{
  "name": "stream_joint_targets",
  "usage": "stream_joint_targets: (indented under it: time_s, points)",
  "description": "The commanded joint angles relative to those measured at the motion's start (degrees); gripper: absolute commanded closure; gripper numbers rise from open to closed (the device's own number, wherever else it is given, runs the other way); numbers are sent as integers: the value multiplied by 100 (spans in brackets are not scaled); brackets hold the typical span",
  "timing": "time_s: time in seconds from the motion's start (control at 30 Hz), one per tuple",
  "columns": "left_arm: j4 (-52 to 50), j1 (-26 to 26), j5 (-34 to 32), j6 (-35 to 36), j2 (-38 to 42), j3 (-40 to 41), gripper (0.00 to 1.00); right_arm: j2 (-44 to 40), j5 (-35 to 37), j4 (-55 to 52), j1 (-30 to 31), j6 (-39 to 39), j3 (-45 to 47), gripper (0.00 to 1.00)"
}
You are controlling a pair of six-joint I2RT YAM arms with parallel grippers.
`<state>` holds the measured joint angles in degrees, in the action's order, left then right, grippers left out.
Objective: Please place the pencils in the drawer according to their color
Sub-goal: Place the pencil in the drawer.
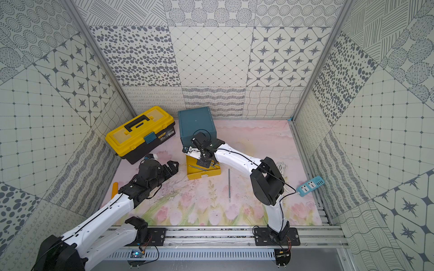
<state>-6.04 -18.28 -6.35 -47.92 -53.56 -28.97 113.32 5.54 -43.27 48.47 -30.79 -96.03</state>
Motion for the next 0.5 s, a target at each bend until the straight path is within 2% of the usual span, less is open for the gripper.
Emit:
stream_joint_targets:
  time_s: [0.0,0.47]
  points:
    - [-80,39,-95,13,21,-9,1,167,42,86,14,-146,-260,100]
    - [-75,44,-97,3,21,17,1,473,244,31,6,-19,-414,100]
